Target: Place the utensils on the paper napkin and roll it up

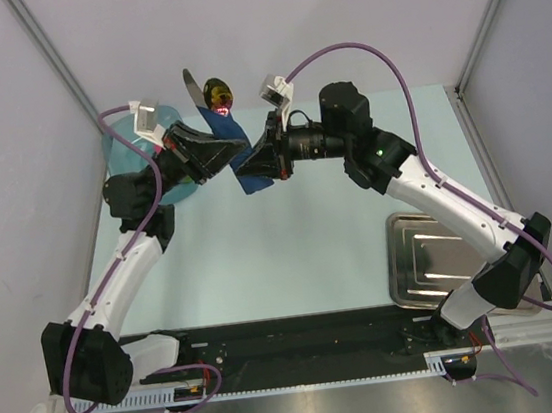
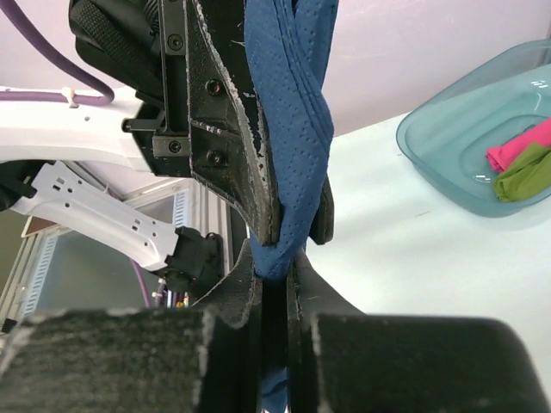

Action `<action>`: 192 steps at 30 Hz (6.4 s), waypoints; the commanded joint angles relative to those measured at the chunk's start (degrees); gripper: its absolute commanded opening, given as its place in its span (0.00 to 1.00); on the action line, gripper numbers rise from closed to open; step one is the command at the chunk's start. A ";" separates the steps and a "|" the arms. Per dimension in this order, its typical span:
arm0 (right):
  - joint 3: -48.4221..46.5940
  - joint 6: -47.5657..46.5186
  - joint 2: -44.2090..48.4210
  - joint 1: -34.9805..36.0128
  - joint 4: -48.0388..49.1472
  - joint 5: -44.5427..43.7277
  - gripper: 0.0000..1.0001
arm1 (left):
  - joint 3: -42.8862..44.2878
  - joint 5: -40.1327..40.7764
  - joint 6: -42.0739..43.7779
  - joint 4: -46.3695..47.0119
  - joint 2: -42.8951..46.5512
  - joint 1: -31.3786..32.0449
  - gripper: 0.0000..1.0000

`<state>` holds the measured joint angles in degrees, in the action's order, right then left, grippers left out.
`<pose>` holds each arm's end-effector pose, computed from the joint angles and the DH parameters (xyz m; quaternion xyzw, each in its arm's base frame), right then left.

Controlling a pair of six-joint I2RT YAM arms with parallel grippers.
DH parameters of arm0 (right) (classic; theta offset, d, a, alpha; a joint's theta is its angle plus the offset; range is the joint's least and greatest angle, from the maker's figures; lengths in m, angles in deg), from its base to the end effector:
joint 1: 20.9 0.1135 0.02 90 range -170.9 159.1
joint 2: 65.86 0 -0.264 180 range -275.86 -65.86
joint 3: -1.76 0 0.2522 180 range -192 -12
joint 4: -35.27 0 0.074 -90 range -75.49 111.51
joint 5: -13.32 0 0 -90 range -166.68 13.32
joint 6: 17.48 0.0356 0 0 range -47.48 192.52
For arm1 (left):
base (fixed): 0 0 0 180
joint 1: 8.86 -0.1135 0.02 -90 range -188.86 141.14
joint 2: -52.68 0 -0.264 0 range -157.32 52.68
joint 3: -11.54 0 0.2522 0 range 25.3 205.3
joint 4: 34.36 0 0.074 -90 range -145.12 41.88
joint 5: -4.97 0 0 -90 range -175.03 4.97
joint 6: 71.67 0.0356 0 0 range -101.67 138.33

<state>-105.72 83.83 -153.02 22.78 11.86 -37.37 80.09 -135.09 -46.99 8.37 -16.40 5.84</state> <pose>0.2338 0.2545 0.4593 -0.4127 0.5920 0.5156 0.4618 0.2346 -0.0898 0.4228 0.1927 0.4972 -0.6639 0.5243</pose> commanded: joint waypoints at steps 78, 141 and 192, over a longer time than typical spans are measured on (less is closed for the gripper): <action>0.19 0.90 -0.21 -7.90 -3.62 -2.48 1.00 | 11.21 -0.65 24.60 -35.54 -4.21 -14.43 0.00; -3.67 -0.85 -10.31 -11.69 -7.49 -2.84 1.00 | 60.53 11.56 55.91 -78.72 -69.08 -37.73 0.01; -9.12 -1.38 -13.22 -10.72 -10.04 -2.48 1.00 | 65.27 14.55 54.95 -90.33 -70.41 -38.43 0.51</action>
<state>-112.05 82.98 -166.42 11.87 1.15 -40.34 143.84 -125.45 5.92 -80.40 -89.53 -31.78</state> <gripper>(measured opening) 0.995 0.450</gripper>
